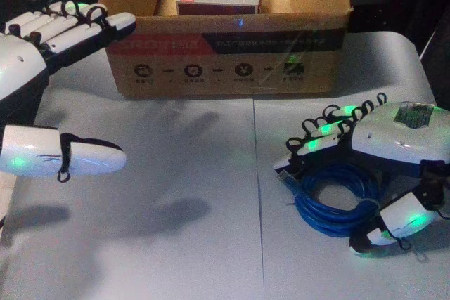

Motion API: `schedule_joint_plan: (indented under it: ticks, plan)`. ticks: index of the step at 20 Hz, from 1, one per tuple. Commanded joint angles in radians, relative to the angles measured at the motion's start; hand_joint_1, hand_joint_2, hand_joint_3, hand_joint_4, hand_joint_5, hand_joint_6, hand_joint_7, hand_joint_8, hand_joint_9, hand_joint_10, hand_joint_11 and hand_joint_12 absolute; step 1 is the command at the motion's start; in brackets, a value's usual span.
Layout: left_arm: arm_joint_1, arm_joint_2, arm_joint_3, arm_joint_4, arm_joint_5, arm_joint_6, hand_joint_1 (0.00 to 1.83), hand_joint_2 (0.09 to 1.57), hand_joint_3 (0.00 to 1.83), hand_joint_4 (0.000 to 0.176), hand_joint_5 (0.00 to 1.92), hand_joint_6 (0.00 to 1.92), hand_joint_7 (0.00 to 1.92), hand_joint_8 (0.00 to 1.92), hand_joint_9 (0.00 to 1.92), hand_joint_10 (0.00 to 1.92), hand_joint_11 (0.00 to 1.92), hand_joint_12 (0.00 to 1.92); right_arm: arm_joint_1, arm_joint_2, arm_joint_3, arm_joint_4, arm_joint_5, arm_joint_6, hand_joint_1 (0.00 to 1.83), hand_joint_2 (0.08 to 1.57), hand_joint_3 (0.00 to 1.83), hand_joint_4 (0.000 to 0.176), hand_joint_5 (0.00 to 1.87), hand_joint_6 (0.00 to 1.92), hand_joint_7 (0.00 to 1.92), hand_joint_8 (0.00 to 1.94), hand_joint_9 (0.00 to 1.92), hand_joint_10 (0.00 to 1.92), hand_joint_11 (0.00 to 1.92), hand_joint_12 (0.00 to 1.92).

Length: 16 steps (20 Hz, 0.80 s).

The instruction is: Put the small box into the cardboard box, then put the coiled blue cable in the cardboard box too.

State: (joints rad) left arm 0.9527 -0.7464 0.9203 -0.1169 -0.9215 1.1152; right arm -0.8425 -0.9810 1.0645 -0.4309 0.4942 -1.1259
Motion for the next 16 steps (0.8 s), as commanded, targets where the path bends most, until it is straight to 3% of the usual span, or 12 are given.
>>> schedule_joint_plan:
  ticks: [1, 3, 5, 7, 11, 13, 14, 15, 16]
  plan:
    - [-0.008, -0.005, -0.001, -0.006, -0.122, 0.000, 0.40, 0.88, 0.00, 0.176, 0.02, 0.01, 0.00, 0.00, 0.00, 0.00, 0.00, 0.00, 0.006, -0.004, 0.001, 0.000, 0.036, 0.001, 1.03, 0.81, 0.00, 0.176, 0.41, 0.01, 0.34, 0.01, 0.52, 0.01, 0.13, 1.17]
    - [-0.008, -0.005, -0.001, -0.006, -0.122, -0.001, 0.40, 0.89, 0.00, 0.176, 0.03, 0.01, 0.00, 0.00, 0.00, 0.00, 0.00, 0.00, 0.006, -0.008, 0.002, -0.016, 0.021, 0.001, 1.06, 0.80, 0.00, 0.175, 0.41, 0.00, 0.36, 0.01, 0.55, 0.02, 0.16, 1.18]
    - [-0.008, -0.005, -0.001, -0.006, -0.122, -0.001, 0.43, 0.89, 0.00, 0.176, 0.04, 0.01, 0.00, 0.00, 0.00, 0.00, 0.00, 0.00, 0.006, -0.012, 0.007, -0.021, 0.009, 0.001, 1.11, 0.83, 0.00, 0.142, 0.43, 0.00, 0.41, 0.01, 0.64, 0.06, 0.22, 1.29]
    - [-0.007, -0.005, -0.001, -0.006, -0.123, -0.001, 0.43, 0.89, 0.00, 0.176, 0.04, 0.01, 0.00, 0.00, 0.00, 0.00, 0.00, 0.00, 0.006, -0.017, 0.012, -0.022, -0.002, 0.001, 1.14, 0.85, 0.00, 0.131, 0.45, 0.00, 0.43, 0.01, 0.66, 0.08, 0.23, 1.37]
    - [-0.005, -0.005, -0.001, -0.006, -0.121, -0.002, 0.44, 0.89, 0.00, 0.176, 0.04, 0.00, 0.00, 0.00, 0.00, 0.00, 0.00, 0.00, 0.005, -0.023, 0.015, -0.034, -0.014, 0.001, 1.21, 0.88, 0.00, 0.124, 0.48, 0.01, 0.41, 0.00, 0.63, 0.07, 0.21, 1.43]
    - [-0.005, -0.005, -0.001, -0.006, -0.122, -0.004, 0.46, 0.89, 0.00, 0.176, 0.04, 0.00, 0.00, 0.00, 0.00, 0.00, 0.00, 0.00, 0.005, -0.028, 0.016, -0.043, -0.021, 0.001, 1.30, 0.96, 0.00, 0.108, 0.58, 0.00, 0.46, 0.01, 0.70, 0.13, 0.31, 1.40]
    - [-0.004, -0.005, -0.001, -0.006, -0.122, -0.005, 0.44, 0.89, 0.00, 0.176, 0.05, 0.00, 0.00, 0.00, 0.00, 0.00, 0.00, 0.00, 0.005, -0.031, 0.017, -0.044, -0.023, 0.001, 1.31, 0.99, 0.00, 0.105, 0.59, 0.01, 0.47, 0.00, 0.68, 0.20, 0.32, 1.39]
    - [-0.004, -0.005, -0.001, -0.006, -0.122, -0.006, 0.44, 0.89, 0.00, 0.176, 0.05, 0.01, 0.01, 0.00, 0.00, 0.00, 0.00, 0.00, 0.005, -0.033, 0.017, -0.045, -0.025, 0.001, 1.35, 0.99, 0.00, 0.094, 0.62, 0.00, 0.51, 0.00, 0.65, 0.40, 0.37, 1.41]
    - [-0.004, -0.005, -0.001, -0.006, -0.122, -0.007, 0.44, 0.88, 0.00, 0.176, 0.04, 0.00, 0.01, 0.00, 0.00, 0.00, 0.00, 0.00, 0.005, -0.034, 0.017, -0.046, -0.025, 0.001, 1.27, 0.92, 0.00, 0.105, 0.56, 0.00, 0.45, 0.00, 0.47, 0.62, 0.31, 1.45]
